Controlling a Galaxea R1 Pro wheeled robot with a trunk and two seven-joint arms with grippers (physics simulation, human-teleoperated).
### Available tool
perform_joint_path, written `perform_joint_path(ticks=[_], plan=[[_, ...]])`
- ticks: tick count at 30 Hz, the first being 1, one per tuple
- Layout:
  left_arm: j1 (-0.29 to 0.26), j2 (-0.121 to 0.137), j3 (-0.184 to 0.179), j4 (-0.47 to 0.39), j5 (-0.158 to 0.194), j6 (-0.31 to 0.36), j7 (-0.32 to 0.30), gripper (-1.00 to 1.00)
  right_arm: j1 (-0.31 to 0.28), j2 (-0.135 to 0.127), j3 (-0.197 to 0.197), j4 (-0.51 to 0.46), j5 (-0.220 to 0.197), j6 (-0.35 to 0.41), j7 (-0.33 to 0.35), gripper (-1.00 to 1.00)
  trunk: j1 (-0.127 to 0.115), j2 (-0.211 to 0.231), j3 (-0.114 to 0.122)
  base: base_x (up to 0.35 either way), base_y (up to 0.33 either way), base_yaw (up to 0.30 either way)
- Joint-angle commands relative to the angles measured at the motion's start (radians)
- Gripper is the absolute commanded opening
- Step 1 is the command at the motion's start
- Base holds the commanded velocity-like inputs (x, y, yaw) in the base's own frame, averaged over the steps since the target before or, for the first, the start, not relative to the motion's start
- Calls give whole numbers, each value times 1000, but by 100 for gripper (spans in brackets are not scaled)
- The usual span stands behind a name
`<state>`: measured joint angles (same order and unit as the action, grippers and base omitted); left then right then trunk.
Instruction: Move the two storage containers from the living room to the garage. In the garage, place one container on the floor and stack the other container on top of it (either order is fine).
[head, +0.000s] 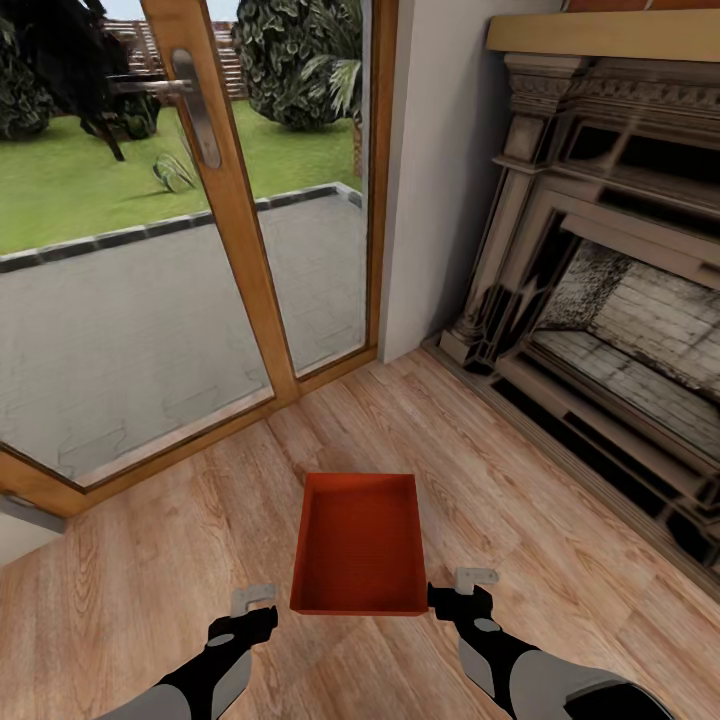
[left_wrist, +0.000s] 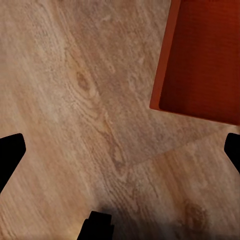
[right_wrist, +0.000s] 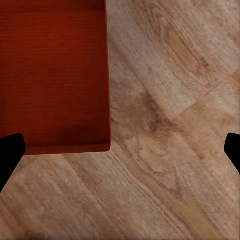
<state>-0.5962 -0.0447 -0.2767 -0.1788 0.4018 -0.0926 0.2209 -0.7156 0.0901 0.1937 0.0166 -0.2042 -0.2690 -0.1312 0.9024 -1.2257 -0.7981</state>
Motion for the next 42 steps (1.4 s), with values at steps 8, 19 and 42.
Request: perform_joint_path(ticks=[8, 19, 42], plan=[[-1, 2, -9, -1, 8, -14, -5, 100, -1, 0, 9, 2, -8, -5, -2, 100, 0, 0, -1, 85, 0, 0], [-1, 1, -9, 0, 9, -25, -6, 100, -1, 0, 9, 2, -8, -7, -2, 100, 0, 0, -1, 175, 0, 0], [-1, -4, -36, -17, -63, -15, -14, 100, 5, 0, 10, 2, 17, -7, -1, 100, 0, 0, -1, 4, 0, 0]])
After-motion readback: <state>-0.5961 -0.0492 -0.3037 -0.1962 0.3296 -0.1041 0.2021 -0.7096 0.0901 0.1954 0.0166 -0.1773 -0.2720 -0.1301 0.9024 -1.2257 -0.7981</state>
